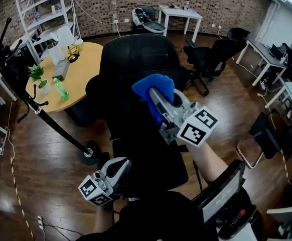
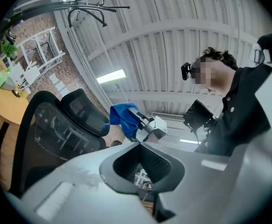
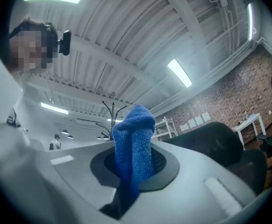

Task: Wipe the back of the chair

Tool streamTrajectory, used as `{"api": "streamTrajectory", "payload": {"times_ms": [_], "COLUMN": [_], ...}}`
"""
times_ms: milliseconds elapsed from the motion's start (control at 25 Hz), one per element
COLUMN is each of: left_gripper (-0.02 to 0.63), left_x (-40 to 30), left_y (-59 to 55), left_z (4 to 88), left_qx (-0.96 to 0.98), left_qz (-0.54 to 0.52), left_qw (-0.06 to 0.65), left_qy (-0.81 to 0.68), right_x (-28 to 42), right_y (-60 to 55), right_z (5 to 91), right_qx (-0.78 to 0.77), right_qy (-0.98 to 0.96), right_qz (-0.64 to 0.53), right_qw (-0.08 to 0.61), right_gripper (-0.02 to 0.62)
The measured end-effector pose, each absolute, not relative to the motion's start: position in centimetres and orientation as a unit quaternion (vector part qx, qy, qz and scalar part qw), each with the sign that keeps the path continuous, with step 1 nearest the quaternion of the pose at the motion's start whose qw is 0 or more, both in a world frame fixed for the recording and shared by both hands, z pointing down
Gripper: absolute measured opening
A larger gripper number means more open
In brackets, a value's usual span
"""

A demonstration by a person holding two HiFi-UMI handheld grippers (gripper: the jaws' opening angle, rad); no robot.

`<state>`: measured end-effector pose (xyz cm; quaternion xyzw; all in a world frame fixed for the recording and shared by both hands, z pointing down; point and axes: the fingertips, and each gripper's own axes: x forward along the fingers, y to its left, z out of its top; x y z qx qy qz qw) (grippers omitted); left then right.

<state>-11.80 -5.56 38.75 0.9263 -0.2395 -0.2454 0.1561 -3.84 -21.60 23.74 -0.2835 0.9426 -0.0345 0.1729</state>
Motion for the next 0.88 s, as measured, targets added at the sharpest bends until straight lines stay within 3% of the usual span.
{"api": "streamTrajectory", "payload": {"times_ms": [280, 480, 600, 880], "left_gripper": [-0.006, -0.006, -0.006, -0.006], "left_x": [-16.7, -20.6, -21.7, -20.8], "left_y": [-4.4, -3.5, -3.5, -6.3], "left_z": [38.6, 38.5, 39.0, 38.2], "left_qx": [0.894, 0.864, 0.861, 0.878], "left_qz": [-0.249, -0.260, -0.260, -0.261], "left_qw": [0.126, 0.102, 0.098, 0.104], "left_qy": [-0.350, -0.418, -0.427, -0.387], "right_x": [-12.1, -17.3, -17.0, -8.0], "right_y": [-33.0, -41.5, -46.1, -49.3], "right_z": [18.8, 20.7, 24.5, 25.8], "right_qx": [-0.181, -0.223, -0.298, -0.406], "right_qy": [0.946, 0.941, 0.922, 0.885], "right_qz": [-0.131, -0.187, -0.223, -0.208], "right_qw": [0.235, 0.172, 0.111, 0.094], "right_gripper": [0.029, 0.028, 0.028, 0.028]}}
